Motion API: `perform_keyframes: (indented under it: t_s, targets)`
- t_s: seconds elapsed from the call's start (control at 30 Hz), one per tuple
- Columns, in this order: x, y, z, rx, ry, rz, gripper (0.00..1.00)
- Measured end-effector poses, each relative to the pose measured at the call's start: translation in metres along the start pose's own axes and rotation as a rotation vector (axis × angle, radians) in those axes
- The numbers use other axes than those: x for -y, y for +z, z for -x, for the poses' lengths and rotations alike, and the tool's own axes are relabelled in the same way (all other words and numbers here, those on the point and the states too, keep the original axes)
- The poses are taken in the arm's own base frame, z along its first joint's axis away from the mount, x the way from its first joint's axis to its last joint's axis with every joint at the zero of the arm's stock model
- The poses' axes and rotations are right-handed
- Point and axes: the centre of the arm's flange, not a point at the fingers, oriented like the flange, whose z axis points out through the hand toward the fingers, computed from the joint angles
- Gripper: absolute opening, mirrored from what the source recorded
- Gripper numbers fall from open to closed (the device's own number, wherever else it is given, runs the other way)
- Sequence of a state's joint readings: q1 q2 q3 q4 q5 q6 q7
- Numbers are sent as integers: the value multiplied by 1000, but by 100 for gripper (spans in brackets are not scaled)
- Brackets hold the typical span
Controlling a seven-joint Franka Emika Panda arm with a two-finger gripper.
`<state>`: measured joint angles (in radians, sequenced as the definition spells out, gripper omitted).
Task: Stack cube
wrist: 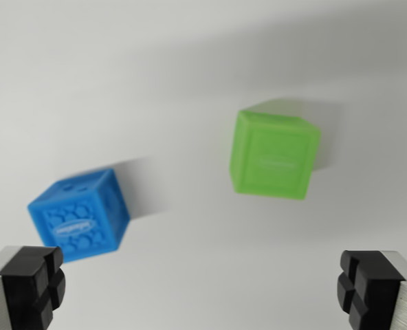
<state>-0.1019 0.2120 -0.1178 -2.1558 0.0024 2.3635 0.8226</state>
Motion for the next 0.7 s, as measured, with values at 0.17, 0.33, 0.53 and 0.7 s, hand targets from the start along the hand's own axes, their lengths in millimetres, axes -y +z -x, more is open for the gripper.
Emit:
perform_keyframes:
  t_s: [0.17, 0.33, 0.53, 0.7]
  targets:
    - [-8, 16, -6, 3, 16, -2, 100]
    - [-16, 36, -14, 7, 34, -5, 100]
    - [-26, 57, -21, 11, 53, -8, 100]
    - [-35, 76, -29, 14, 71, -9, 100]
